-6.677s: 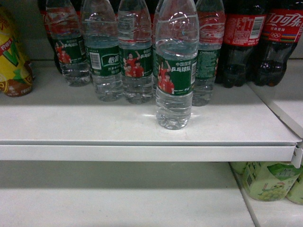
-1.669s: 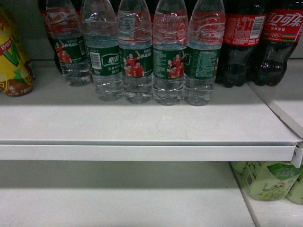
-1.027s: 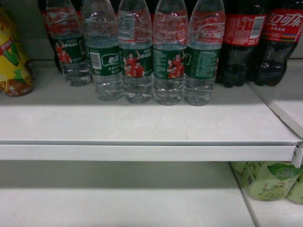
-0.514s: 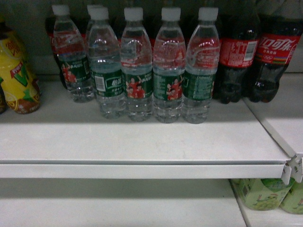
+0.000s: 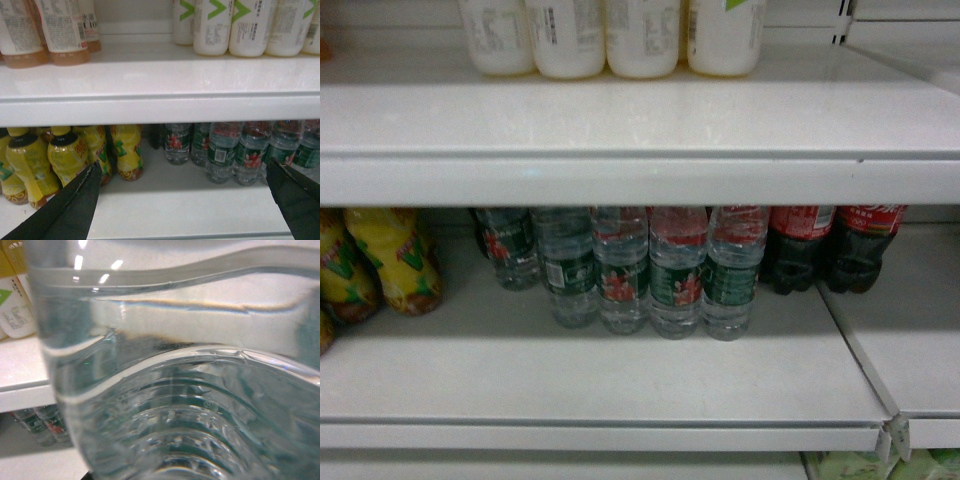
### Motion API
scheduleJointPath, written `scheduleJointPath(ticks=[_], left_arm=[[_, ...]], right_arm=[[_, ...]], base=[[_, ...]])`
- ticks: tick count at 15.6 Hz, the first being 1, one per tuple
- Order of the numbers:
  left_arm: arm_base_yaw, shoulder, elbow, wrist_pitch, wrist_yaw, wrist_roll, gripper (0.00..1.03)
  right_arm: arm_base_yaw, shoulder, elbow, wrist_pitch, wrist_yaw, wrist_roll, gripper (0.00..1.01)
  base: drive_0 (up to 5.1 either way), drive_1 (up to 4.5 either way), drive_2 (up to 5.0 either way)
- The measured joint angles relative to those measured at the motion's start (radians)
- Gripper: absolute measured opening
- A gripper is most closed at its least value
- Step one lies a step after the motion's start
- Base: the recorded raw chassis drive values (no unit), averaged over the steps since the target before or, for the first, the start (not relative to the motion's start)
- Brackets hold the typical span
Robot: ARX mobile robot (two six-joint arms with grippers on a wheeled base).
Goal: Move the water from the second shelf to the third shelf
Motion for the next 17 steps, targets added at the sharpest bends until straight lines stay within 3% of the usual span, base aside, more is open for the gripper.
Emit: scheduleJointPath(ticks=[17], left_arm=[[0.0,0.0,0.0,0.0,0.001,0.0,0.98]], right_arm=[[0.0,0.0,0.001,0.005,0.0,0.001,0.4]], base=[[0.0,0.0,0.0]])
